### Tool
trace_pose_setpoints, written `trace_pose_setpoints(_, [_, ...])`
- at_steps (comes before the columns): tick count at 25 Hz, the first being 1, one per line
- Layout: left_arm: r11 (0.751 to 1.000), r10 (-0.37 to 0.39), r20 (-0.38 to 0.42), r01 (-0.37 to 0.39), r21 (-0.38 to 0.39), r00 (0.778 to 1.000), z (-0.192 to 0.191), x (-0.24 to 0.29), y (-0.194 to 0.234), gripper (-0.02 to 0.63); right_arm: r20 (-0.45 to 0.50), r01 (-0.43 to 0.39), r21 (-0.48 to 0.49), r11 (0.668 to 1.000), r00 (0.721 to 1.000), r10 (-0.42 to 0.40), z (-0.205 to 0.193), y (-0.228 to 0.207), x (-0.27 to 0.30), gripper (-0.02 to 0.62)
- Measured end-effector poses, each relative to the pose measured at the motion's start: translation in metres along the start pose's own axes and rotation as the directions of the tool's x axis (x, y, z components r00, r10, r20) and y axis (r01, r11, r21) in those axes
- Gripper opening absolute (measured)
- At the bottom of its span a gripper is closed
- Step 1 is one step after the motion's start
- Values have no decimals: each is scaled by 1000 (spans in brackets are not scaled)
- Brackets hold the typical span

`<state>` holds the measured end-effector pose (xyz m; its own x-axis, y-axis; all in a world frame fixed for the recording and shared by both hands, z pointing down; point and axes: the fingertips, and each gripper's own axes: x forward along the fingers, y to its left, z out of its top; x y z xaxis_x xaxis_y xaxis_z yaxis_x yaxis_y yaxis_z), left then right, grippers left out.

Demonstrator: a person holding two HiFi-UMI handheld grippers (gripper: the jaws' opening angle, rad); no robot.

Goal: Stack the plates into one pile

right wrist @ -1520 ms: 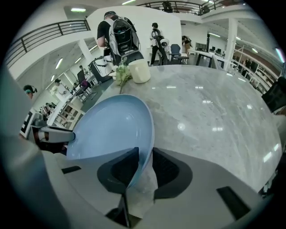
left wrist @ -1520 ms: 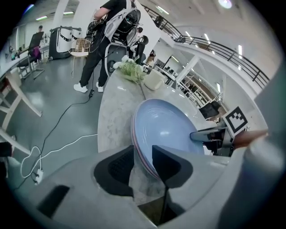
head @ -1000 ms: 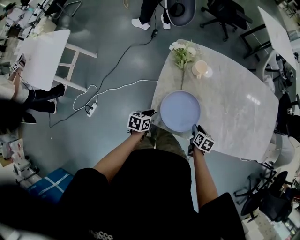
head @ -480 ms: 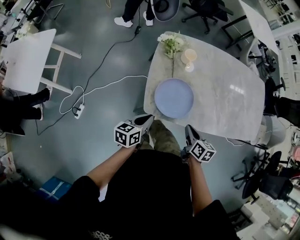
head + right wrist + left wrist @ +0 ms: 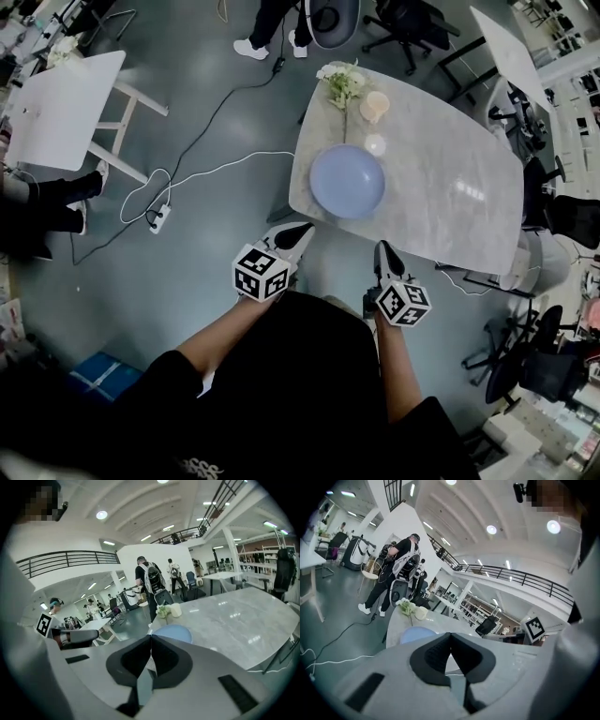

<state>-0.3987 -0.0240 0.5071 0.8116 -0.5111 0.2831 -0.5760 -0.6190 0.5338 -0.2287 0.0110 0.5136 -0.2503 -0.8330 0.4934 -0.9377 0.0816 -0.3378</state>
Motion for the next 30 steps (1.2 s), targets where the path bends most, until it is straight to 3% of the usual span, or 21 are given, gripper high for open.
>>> trace_pose_setpoints(6, [991,62,75,-71,117,995,6,-18,-46,17,153,-20,-145,989,987,42,44,22,-50,12])
trace_pose_setpoints(13, [972,133,196,-166,164,972,13,-36,-104,17,277,27,-215,976,960,34,53,-15,-145,12])
trace_pose_setpoints(19, [966,139,210,-180,188,968,-2,-44,-154,17,298,57,-193,979,954,3,37,-48,-197,12])
trace_pose_setpoints(30, [959,130,204,-175,222,970,-23,-43,-202,17,336,66,-194,979,942,3,29,-62,-249,12])
